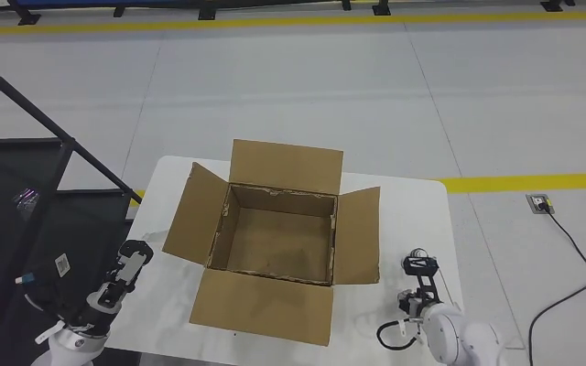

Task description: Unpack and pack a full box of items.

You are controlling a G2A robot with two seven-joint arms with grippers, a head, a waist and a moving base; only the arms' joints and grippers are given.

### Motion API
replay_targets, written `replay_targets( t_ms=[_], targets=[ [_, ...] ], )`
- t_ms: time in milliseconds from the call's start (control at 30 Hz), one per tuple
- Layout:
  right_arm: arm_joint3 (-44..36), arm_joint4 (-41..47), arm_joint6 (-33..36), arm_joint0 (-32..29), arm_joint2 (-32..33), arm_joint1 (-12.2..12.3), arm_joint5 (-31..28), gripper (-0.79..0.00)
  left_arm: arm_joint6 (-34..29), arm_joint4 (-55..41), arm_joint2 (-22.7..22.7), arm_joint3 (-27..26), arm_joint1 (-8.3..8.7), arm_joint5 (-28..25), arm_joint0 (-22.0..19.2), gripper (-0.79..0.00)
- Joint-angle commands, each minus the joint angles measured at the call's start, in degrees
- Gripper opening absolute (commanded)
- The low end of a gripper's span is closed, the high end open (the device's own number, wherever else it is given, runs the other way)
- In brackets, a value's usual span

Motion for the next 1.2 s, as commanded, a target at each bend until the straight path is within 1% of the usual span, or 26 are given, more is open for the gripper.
replay_targets(
  t_ms=[0, 100, 167, 300, 367, 433, 467, 500, 533, 633, 733, 833, 967, 1067, 1167],
  targets=[
    [-2.6, 0.4, -0.5, -0.5, 0.2, 0.0, -0.3, -0.785, 0.0, 0.0, 0.0, 0.0, 0.0, 0.0, 0.0, 0.0],
    [-8.5, -1.4, 0.2, -1.9, 0.7, 0.2, -0.6, -0.785, 0.0, 0.0, 0.0, 0.0, 0.0, 0.0, 0.0, 0.0],
    [-13.6, -3.9, 2.0, -2.4, 0.7, 0.3, -0.7, -0.785, 0.0, 0.0, 0.0, 0.0, 0.0, 0.0, 0.0, 0.0],
    [-22.5, -8.9, 5.8, -1.0, 0.0, 0.5, -1.4, -0.785, 0.0, 0.0, 0.0, 0.0, 0.0, 0.0, 0.0, 0.0],
    [-26.2, -10.8, 7.0, 1.7, -1.1, 0.5, -2.4, -0.785, 0.0, 0.0, 0.0, 0.0, 0.0, 0.0, 0.0, 0.0],
    [-28.1, -12.1, 8.8, 5.9, -3.4, 0.4, -4.1, -0.785, 0.0, 0.0, 0.0, 0.0, 0.0, 0.0, 0.0, 0.0],
    [-28.3, -12.6, 9.9, 8.6, -5.1, 0.3, -5.1, -0.785, 0.0, 0.0, 0.0, 0.0, 0.0, 0.0, 0.0, 0.0],
    [-27.7, -12.7, 11.4, 12.8, -8.1, 0.0, -6.4, -0.785, 0.4, 0.0, 0.1, -0.1, -0.01, 0.4, 0.0, 0.0],
    [-26.8, -12.5, 12.2, 15.2, -9.7, -0.2, -6.8, -0.785, 0.6, 0.0, 0.1, -0.2, -0.01, 0.5, 0.1, 0.0],
    [-19.9, -8.7, 14.5, 26.6, -17.3, -1.4, -7.9, -0.785, 1.9, -0.3, -0.4, 0.1, -0.03, 0.4, 0.8, 0.0],
    [-8.5, -2.8, 16.0, 37.1, -24.5, -3.2, -7.6, -0.785, 3.2, -0.9, -1.4, 0.9, -0.03, 0.4, 1.5, 0.0],
    [4.8, 3.6, 14.6, 45.5, -31.6, -5.5, -7.6, -0.785, 4.5, -1.8, -2.6, 1.6, -0.03, 0.3, 2.3, 0.0],
    [20.9, 11.2, 9.9, 52.6, -40.4, -9.0, -7.2, -0.785, 5.2, -2.7, -3.8, 2.0, -0.01, 0.0, 3.4, 0.0],
    [32.0, 15.8, 4.8, 55.4, -45.1, -11.6, -7.5, -0.785, 5.5, -3.0, -4.3, 2.0, 0.0, -0.1, 3.9, 0.0],
    [41.7, 17.7, 0.1, 57.0, -49.2, -14.1, -7.6, -0.785, 5.5, -3.1, -4.4, 2.1, 0.0, -0.1, 4.1, 0.0]
  ],
)
